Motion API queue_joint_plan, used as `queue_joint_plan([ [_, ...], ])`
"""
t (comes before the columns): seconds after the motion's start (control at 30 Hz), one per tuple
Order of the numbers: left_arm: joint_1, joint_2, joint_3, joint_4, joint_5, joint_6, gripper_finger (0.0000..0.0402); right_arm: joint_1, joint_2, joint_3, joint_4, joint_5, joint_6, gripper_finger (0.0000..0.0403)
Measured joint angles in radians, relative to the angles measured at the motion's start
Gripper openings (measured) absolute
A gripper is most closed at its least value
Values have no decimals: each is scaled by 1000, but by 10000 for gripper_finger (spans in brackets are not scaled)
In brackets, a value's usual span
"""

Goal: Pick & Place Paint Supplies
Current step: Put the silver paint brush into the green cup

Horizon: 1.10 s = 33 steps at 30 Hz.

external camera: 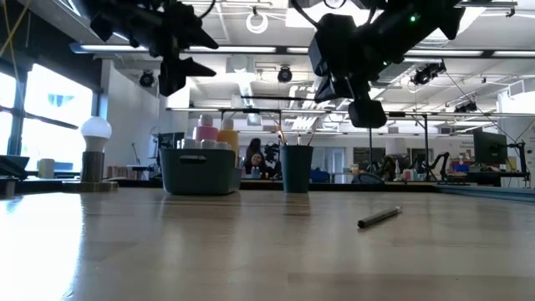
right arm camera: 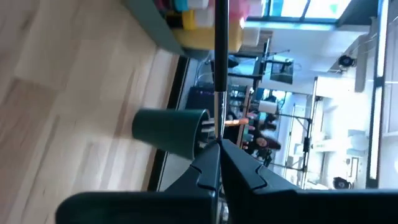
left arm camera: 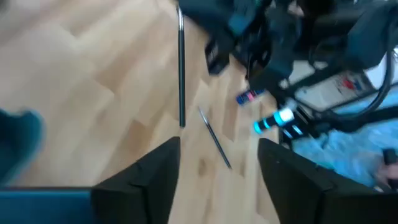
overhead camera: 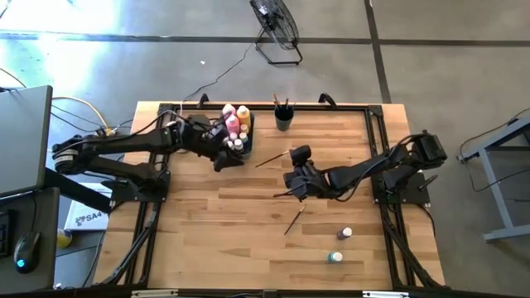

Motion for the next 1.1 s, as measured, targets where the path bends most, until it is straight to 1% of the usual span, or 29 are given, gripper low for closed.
queue_joint_plan([
  [0.07,0,32,0,-1,46,-12,226,8,0,0,37,-2,-37,3],
  [0.13,0,73,0,14,80,-19,233,18,0,0,70,-22,-80,3],
  [0.23,0,131,0,67,152,-22,232,32,0,0,95,-65,-118,3],
  [0.33,0,178,0,115,223,-24,228,43,0,0,115,-70,-143,3],
  [0.43,0,214,0,155,244,-26,223,53,0,0,114,-95,-177,3],
  [0.6,0,235,0,167,236,-44,221,54,0,0,115,-113,-181,3],
  [0.73,-1,235,0,180,183,-45,221,53,0,0,114,-140,-171,3],
  [0.87,-1,235,0,180,140,-44,221,54,0,0,114,-140,-166,3],
  [1.03,-37,263,-1,208,104,-45,221,54,0,0,114,-142,-165,3],
  [1.1,-64,291,2,266,104,-44,221,54,0,0,113,-144,-164,3],
])
